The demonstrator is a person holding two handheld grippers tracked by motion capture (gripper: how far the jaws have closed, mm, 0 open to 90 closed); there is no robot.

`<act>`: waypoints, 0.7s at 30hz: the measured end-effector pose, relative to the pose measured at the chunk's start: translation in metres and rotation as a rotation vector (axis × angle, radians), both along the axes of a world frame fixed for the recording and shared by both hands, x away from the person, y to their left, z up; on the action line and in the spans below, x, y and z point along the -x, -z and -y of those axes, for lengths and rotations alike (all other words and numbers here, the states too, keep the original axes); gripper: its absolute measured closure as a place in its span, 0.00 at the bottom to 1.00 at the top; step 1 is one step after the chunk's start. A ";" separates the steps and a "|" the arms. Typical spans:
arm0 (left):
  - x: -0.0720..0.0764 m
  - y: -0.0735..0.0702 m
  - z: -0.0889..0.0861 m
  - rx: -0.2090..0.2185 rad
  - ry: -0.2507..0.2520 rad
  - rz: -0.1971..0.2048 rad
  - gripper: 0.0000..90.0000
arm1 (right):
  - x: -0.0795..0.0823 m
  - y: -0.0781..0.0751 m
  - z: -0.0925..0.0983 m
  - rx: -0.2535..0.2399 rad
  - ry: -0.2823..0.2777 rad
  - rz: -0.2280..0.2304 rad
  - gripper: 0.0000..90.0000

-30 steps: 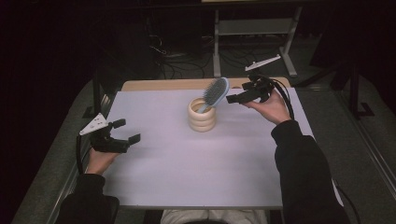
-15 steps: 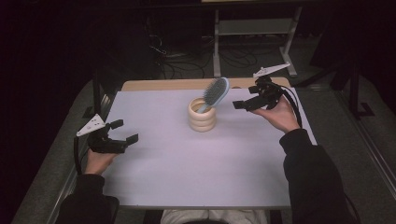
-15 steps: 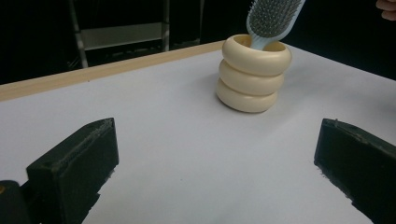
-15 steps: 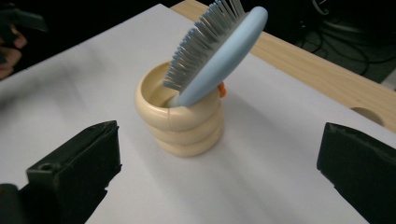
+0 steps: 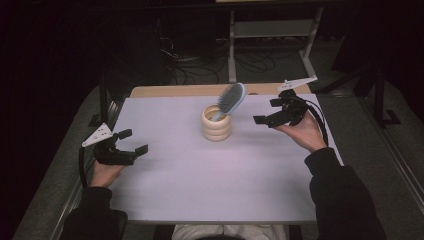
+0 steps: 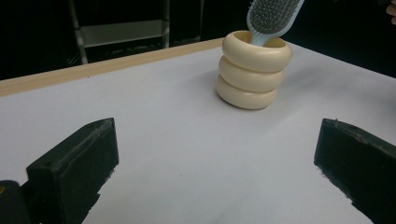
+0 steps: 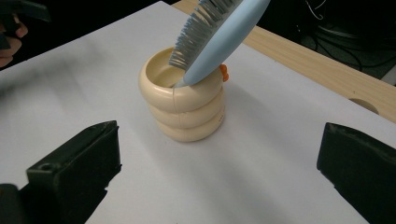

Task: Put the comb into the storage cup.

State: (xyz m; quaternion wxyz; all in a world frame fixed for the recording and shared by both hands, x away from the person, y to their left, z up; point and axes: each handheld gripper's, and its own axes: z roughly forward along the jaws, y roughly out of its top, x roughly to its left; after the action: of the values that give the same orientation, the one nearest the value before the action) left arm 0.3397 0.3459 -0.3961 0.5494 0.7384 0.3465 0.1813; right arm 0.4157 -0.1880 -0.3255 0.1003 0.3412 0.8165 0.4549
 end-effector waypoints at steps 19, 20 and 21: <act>-0.003 0.006 0.005 -0.029 0.022 -0.039 0.00 | 0.023 0.025 0.015 0.010 0.002 -0.024 0.00; -0.003 0.006 0.005 -0.031 0.023 -0.042 0.00 | 0.024 0.028 0.016 0.009 0.000 -0.028 0.00; -0.003 0.006 0.005 -0.031 0.023 -0.042 0.00 | 0.024 0.028 0.016 0.009 0.000 -0.028 0.00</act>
State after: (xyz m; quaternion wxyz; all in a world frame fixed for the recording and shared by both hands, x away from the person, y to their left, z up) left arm 0.3428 0.3413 -0.4023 0.5326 0.7545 0.3464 0.1648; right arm 0.3915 -0.2041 -0.3535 0.0906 0.3471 0.8199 0.4463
